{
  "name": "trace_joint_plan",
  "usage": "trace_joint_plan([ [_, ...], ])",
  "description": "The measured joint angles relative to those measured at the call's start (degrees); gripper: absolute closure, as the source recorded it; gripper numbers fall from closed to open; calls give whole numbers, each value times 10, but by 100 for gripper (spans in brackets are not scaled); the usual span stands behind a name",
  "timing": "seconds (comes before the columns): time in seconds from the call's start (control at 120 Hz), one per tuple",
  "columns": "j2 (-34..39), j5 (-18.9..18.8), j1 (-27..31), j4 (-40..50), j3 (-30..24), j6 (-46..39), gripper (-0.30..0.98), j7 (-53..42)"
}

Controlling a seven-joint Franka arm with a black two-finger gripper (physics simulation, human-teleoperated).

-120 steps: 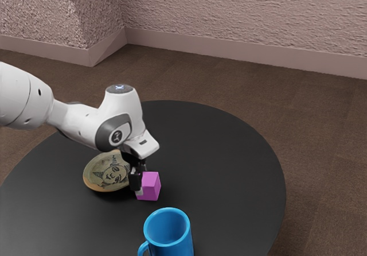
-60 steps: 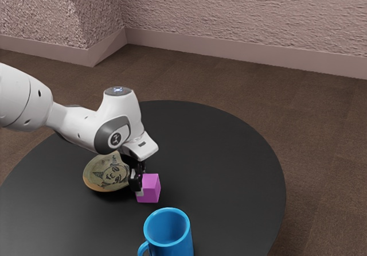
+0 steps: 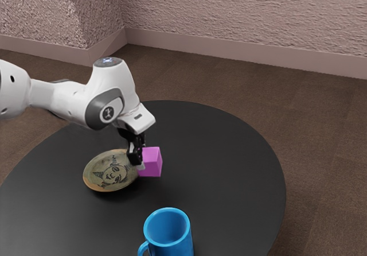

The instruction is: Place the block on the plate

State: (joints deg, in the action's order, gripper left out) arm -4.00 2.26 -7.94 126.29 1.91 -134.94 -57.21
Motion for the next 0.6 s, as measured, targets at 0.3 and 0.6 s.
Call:
trace_joint_plan([
  [0.3,21,0,-34,-7,105,38,32,-16],
  [0.6,21,0,37,-7,166,56,33,-50],
])
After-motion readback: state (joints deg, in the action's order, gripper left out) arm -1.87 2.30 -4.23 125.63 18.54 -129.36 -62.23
